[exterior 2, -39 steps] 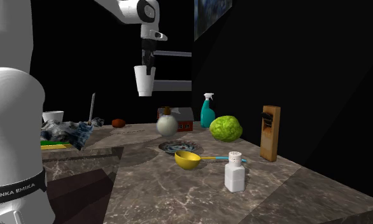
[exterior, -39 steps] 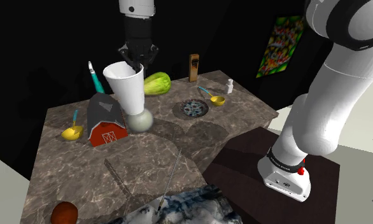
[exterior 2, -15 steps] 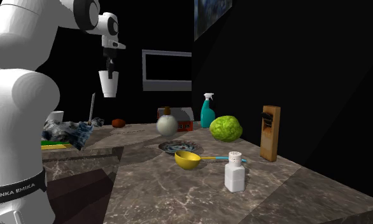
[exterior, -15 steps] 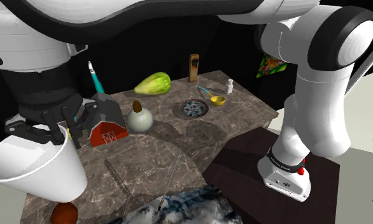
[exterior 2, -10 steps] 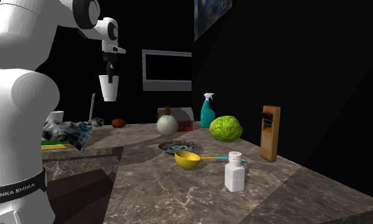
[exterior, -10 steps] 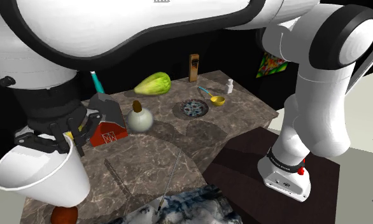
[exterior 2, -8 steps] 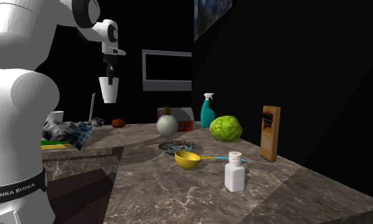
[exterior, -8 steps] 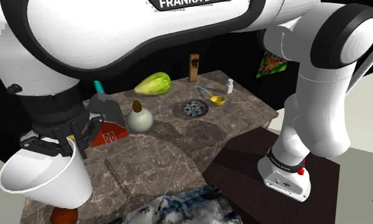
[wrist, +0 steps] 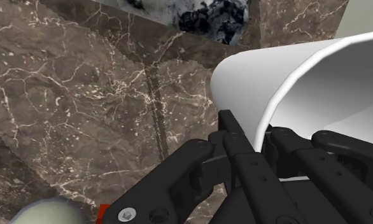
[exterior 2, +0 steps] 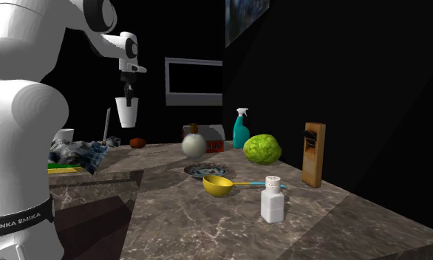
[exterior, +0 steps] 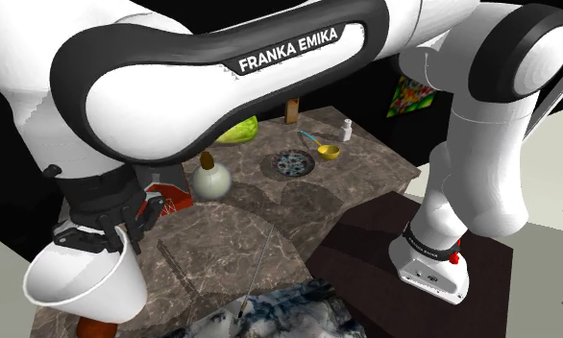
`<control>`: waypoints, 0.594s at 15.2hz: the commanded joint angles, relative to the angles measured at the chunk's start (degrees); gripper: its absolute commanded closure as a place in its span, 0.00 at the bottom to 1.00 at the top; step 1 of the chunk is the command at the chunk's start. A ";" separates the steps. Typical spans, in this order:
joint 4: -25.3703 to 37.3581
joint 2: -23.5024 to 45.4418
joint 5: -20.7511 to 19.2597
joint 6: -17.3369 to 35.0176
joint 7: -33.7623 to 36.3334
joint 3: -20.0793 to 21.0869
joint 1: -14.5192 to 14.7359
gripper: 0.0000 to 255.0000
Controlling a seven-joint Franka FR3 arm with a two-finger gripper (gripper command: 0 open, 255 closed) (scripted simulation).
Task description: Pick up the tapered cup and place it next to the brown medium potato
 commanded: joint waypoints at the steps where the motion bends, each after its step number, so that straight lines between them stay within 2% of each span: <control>1: -1.66 -0.11 0.03 1.63 -0.04 -0.02 -0.10 1.00; 9: -6.95 0.55 -0.24 7.51 -0.15 -0.23 -0.28 1.00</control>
